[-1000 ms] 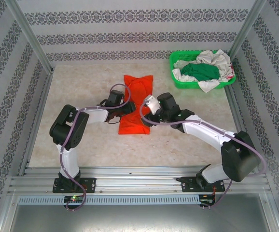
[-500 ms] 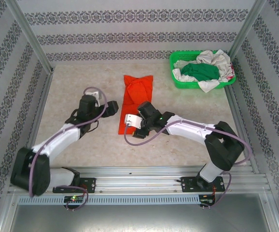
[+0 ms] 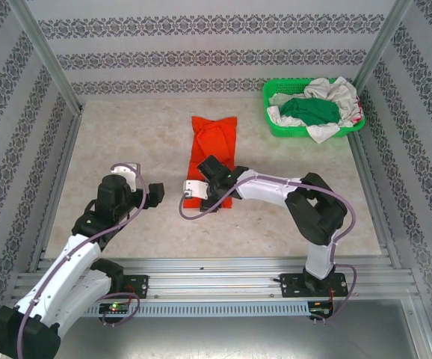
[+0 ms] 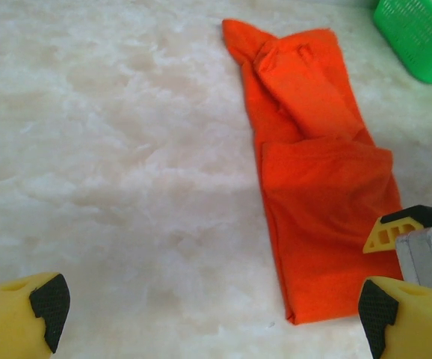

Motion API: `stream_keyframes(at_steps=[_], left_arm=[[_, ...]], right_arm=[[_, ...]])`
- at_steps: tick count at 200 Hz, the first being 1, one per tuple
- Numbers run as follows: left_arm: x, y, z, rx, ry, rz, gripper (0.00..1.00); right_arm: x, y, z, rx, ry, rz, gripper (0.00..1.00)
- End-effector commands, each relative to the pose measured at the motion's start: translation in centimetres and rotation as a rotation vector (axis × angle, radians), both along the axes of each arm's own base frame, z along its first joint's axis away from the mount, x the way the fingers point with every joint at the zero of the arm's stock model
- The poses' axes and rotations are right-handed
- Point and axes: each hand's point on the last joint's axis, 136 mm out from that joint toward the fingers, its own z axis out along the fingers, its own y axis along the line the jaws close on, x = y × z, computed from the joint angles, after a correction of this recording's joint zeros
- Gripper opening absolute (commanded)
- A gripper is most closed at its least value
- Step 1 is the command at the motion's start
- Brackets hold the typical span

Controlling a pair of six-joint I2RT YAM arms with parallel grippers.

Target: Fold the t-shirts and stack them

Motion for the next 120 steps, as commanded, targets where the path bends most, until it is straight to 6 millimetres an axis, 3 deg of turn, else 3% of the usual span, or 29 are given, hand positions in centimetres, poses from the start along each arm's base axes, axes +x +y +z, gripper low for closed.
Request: stream_keyframes(at_steps=[1,34,85,97,120], left_arm=[[-0.6,0.4,-1.9,0.010,0.059,0.014,1.00],[-0.4,0.4,-2.3,0.006,0.068,0.018,1.00],[0.0,0.1,-2.3,-0.011,0.060,0.013,1.00],[0.0,0.0,-2.2,-0.014,0.059,0.014,1.00],[0.1,0.0,-2.2,-0.022,0.054,0.014,1.00]], right_arm=[[-1.3,0.5,-0.7,-0.023,0.055,0.058,0.54],[-2.4,0.1,-2.2,-0.063,0.118,0.076,0.55],[-1.2,-0.9,-4.5,-0.155,0.089,0.040,0.53],[-0.6,-1.4,-5.0,-0.187,0.072,0.021,0.47],[-0.1,-1.6,-4.8,-0.195,0.059,-0.002,0.25]])
